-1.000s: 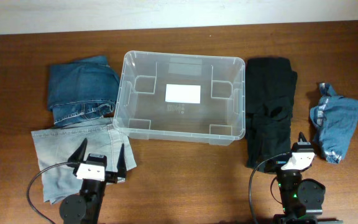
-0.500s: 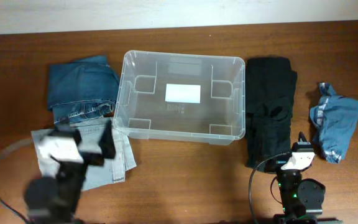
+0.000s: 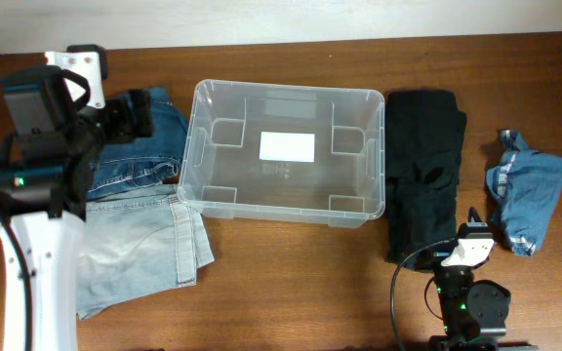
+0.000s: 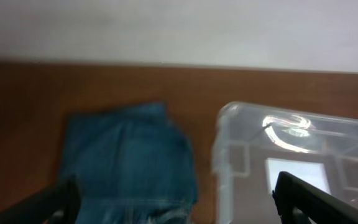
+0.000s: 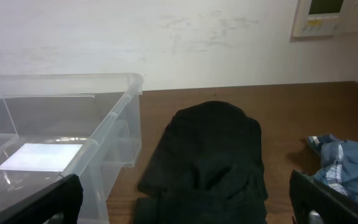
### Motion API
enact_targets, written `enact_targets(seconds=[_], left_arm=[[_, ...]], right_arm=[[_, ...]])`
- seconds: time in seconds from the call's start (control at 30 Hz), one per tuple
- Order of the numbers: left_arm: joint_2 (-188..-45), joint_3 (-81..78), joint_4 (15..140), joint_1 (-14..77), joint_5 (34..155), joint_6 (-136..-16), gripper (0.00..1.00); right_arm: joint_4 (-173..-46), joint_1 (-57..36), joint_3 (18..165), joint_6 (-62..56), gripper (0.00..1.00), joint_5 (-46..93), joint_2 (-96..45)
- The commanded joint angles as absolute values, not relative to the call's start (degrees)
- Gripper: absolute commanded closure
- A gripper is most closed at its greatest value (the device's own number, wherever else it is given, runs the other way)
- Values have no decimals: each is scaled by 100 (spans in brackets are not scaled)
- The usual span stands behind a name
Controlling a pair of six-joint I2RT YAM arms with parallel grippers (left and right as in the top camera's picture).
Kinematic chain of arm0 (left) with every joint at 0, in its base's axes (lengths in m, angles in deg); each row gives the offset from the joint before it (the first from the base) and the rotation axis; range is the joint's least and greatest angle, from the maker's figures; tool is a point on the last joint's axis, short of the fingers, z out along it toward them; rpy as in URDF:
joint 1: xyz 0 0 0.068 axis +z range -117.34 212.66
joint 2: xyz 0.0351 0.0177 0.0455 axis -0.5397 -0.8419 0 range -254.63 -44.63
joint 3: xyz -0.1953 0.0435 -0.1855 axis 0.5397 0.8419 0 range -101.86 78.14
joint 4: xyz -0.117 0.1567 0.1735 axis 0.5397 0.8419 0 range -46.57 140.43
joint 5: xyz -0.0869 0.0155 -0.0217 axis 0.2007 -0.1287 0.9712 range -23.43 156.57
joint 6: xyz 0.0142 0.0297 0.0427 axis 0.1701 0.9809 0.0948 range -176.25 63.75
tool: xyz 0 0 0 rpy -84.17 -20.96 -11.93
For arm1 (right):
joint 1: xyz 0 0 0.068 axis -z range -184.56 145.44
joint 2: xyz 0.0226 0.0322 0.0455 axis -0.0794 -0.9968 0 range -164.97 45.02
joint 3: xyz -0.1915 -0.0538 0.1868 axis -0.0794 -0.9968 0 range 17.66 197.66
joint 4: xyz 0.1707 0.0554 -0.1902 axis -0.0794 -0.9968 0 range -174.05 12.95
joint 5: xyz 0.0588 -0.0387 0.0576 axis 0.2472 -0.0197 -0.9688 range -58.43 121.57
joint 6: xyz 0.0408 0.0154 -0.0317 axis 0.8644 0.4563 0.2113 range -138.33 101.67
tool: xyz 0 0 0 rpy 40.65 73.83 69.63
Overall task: Pack container
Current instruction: 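Move the left gripper to the light-blue jeans and grasp its edge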
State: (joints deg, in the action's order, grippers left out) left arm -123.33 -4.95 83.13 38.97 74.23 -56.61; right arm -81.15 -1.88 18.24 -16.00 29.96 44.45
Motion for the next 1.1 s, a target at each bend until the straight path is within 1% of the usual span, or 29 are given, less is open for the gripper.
enact_targets(seconds=[0.0,0.1,0.2,0.27,0.37,0.5,0.57,0.67,0.7,0.77,0.93,1.07], left_arm=[[-12678,-604,8899,4751,7493,-6723,1],[-13012,-602,9520,5722,8044,-6865,1],[-13281,-602,10029,6421,8280,-6852,1],[-13554,-602,10388,6854,8361,-6504,1],[-13828,-602,10626,7075,8380,-5938,1],[-14317,-602,10864,7145,8310,-4537,1],[-14536,-602,10853,7169,8275,-4413,3],[-14986,-602,10753,7311,7919,-4410,7],[-15156,-602,10702,7385,7950,-4389,6],[-15408,-599,10646,7484,8131,-4059,7],[-16214,-599,10523,7803,9045,-2931,5],[-16627,-593,10547,8026,9442,-2426,5]], right_arm=[[-8139,-192,1798,-1640,2,2963,4482],[-8139,-192,1798,-1640,2,2963,4482],[-8139,-192,1798,-1640,2,2963,4482],[-8139,-192,1798,-1640,2,2963,4482],[-8139,-192,1798,-1640,1,2963,4482],[-8139,-192,1798,-1640,2,2963,4482],[-8139,-192,1798,-1640,2,2963,4482],[-8139,-192,1798,-1640,2,2963,4482],[-8139,-192,1798,-1640,2,2963,4482],[-8139,-192,1798,-1640,2,2963,4482],[-8139,-192,1798,-1640,2,2963,4482],[-8139,-192,1798,-1640,2,2963,4482]])
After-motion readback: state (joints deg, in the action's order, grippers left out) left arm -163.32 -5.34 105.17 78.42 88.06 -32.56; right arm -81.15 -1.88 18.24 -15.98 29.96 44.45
